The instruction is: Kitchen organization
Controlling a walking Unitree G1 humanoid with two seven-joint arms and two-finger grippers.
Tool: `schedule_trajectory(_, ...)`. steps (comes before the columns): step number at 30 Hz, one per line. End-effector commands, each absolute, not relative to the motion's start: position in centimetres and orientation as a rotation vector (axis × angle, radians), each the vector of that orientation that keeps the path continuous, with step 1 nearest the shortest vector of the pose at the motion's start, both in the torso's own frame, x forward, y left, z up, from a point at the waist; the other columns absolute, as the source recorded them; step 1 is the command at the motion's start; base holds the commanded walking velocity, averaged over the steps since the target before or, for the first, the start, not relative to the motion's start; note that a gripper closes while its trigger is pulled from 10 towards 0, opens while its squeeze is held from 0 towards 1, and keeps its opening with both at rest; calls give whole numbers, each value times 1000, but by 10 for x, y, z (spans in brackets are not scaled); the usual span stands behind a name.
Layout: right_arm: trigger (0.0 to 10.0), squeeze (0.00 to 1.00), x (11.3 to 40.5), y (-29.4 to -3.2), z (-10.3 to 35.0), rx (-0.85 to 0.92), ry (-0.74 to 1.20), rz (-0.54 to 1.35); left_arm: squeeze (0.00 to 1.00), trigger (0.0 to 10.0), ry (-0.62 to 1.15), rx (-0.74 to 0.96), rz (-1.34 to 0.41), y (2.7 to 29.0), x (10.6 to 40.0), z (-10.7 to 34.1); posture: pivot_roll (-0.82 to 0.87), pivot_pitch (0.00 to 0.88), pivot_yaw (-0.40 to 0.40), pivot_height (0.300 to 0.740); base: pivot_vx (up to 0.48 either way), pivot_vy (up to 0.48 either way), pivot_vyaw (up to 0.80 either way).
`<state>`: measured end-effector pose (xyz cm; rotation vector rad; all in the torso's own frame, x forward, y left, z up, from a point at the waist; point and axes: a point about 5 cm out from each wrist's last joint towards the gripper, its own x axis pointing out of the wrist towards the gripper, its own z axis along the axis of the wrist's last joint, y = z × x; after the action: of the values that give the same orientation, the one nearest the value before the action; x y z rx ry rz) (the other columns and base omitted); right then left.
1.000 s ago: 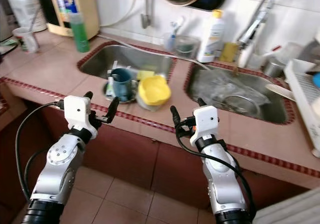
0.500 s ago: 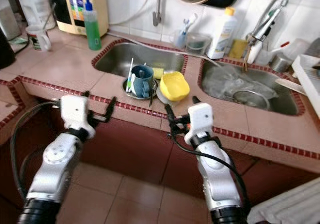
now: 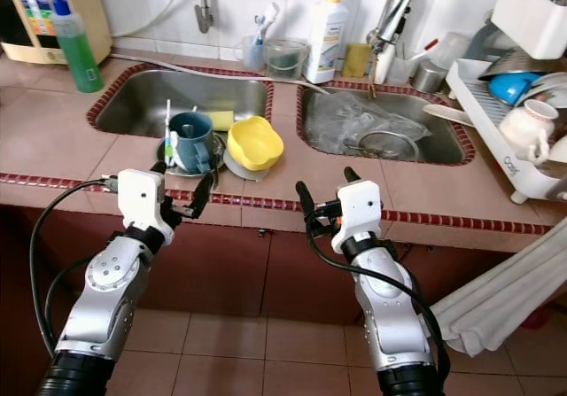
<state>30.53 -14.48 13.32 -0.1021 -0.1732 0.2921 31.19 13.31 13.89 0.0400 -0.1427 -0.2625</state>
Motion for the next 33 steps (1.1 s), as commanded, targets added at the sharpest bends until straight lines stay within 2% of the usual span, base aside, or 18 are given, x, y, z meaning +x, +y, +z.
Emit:
schedule_trajectory(1,10000,0,305,-148,137,-100,-184,281,0,10000,-141,49,-261,132,313,139,-48,0,-59,740,0,0,0)
schedule_trajectory(17,10000,0,301,-151,135,-114,-179,268,0,10000,-125,93,-292,123,324,141,-67,0,-46,740,0,0,0)
schedule_trajectory(33,10000,0,295,-140,135,-122,-171,350,0,10000,-121,117,-297,122,329,142,-61,0,-46,740,0,0,0)
